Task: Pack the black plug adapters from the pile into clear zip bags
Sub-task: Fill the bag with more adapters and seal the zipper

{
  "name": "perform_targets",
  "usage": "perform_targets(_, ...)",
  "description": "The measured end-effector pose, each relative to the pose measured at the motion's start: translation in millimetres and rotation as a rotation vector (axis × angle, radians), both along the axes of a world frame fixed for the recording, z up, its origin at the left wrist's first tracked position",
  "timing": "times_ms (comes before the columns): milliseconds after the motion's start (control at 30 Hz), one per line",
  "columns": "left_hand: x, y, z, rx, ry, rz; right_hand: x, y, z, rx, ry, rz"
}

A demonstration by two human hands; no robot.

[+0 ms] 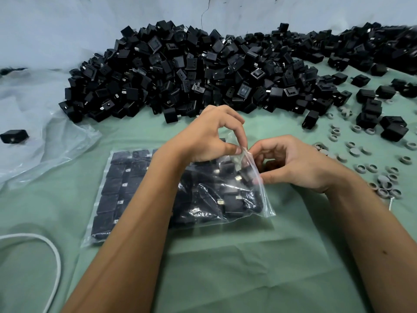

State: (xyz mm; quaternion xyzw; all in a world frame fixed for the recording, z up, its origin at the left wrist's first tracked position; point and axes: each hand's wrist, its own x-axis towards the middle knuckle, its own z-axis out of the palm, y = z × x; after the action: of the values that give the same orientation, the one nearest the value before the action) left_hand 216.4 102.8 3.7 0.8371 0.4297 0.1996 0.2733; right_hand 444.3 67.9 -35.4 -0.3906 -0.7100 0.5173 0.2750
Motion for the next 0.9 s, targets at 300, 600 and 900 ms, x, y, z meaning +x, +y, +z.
perform_targets(300, 2.6, -0.2, 0.7, 0.009, 0.0, 0.0, -3.3, -0.4, -1.2, -0.103, -0.037, 0.084)
perform_targets(600, 3.7, 1.2, -2.6, 0.037, -0.017, -0.005, -10.3, -1.2, -2.3, -0.094, -0.016, 0.047)
perform_targets(900, 3.5, 5.8, -8.3, 0.05, -0.034, -0.001, -9.2, 0.8, -2.2, -0.052, -0.035, 0.043)
